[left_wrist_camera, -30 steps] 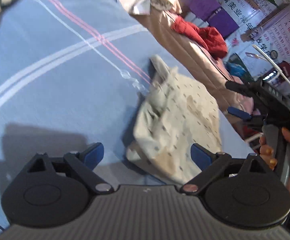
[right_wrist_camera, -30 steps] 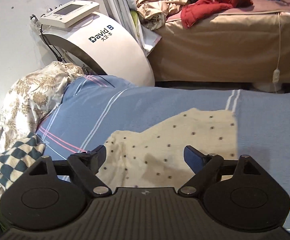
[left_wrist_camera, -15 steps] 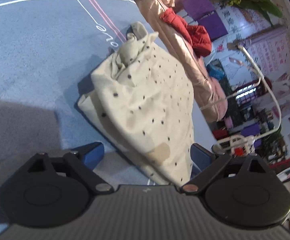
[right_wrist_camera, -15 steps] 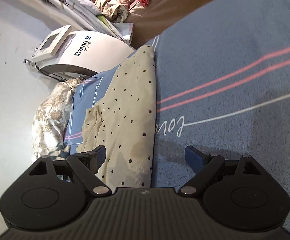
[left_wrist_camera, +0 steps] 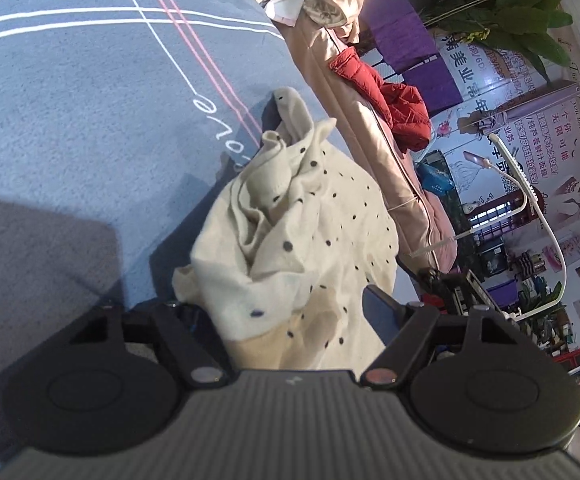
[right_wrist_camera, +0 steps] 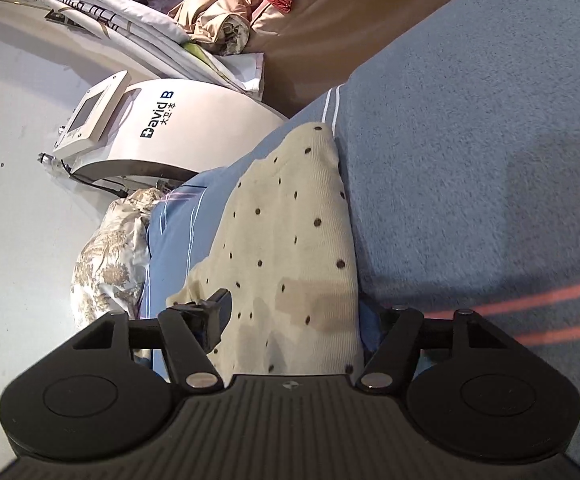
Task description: Fold small clothes
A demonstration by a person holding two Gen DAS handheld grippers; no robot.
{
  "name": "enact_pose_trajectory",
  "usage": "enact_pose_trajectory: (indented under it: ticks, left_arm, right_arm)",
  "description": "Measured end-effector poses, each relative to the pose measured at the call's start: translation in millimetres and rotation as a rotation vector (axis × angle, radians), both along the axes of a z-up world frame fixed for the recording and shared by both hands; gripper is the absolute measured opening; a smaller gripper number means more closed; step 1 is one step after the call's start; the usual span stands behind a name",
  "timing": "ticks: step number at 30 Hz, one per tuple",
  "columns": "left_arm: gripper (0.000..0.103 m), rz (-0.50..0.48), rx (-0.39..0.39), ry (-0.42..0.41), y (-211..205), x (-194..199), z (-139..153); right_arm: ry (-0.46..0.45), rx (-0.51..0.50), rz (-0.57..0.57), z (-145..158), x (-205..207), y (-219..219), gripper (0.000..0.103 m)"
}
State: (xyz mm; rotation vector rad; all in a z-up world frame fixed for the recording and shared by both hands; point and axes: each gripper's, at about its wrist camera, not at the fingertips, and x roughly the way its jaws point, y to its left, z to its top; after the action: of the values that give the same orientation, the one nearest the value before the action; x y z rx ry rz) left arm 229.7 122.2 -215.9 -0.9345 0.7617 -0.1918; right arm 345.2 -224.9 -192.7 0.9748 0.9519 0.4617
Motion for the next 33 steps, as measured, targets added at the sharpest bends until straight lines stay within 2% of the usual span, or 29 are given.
enact_pose_trajectory:
  ticks: [2, 3, 4, 5, 6, 7, 9, 13, 16, 19, 24, 26, 31, 33]
  left_arm:
    - [0.07, 0.008, 0.01, -0.019, -3.6, 2.9, -0.8]
    - [0.063, 0.014, 0.019, -0.024, -4.8, 4.2, -1.2]
    - [0.059, 0.023, 0.025, -0.022, -5.5, 5.2, -2.0]
    - [0.05, 0.032, 0.024, -0.016, -5.4, 6.8, -3.6]
    - [0.041, 0.042, 0.016, -0.006, -2.8, 6.6, -6.0]
    - [0.039, 0.05, 0.006, 0.005, -1.6, 8.2, -7.3]
    - [0.035, 0.047, 0.007, 0.016, -1.8, 10.5, -5.5]
    - [0.025, 0.029, 0.08, -0.003, -15.4, 12.2, 13.7]
    - [0.02, 0.0, 0.173, -0.043, -35.9, 7.9, 45.8]
    - [0.019, -0.085, 0.198, -0.112, -67.5, 2.6, 84.7]
    - [0.019, -0.265, 0.18, -0.21, -157.5, -5.2, 153.6]
    - [0.019, -0.344, 0.136, -0.236, -201.0, -11.2, 177.6]
    - [0.019, -0.579, 0.044, -0.32, -335.4, -45.5, 234.4]
    - [0.02, -0.663, 0.011, -0.345, -388.3, -65.4, 249.3]
  right_arm:
    - [-0.002, 0.01, -0.014, -6.1, 4.2, 2.0, 0.078]
    - [-0.004, 0.011, -0.019, -9.2, 5.5, 3.7, 0.069]
    - [0.001, 0.002, -0.024, -12.4, 6.6, 5.5, 0.044]
    - [0.007, -0.001, -0.025, -16.2, 7.0, 6.8, 0.022]
    - [0.007, 0.006, -0.03, -18.9, 6.3, 7.1, 0.017]
    - [0.006, 0.014, -0.042, -20.0, 5.7, 5.7, 0.012]
    - [-0.005, -0.003, -0.048, -15.6, 2.7, 6.0, 0.012]
    - [-0.077, -0.128, -0.054, 18.6, -5.0, 11.0, 0.011]
    - [-0.156, -0.162, -0.07, 56.7, -19.0, 3.2, 0.01]
    - [-0.216, -0.222, -0.086, 99.3, -36.0, -19.7, 0.01]
    - [-0.248, -0.295, -0.181, 172.8, -82.0, -109.5, 0.01]
    - [-0.274, -0.333, -0.236, 205.9, -111.7, -157.0, 0.01]
    - [-0.298, -0.45, -0.381, 287.8, -199.4, -279.8, 0.01]
    - [-0.296, -0.481, -0.438, 304.7, -234.4, -327.9, 0.01]
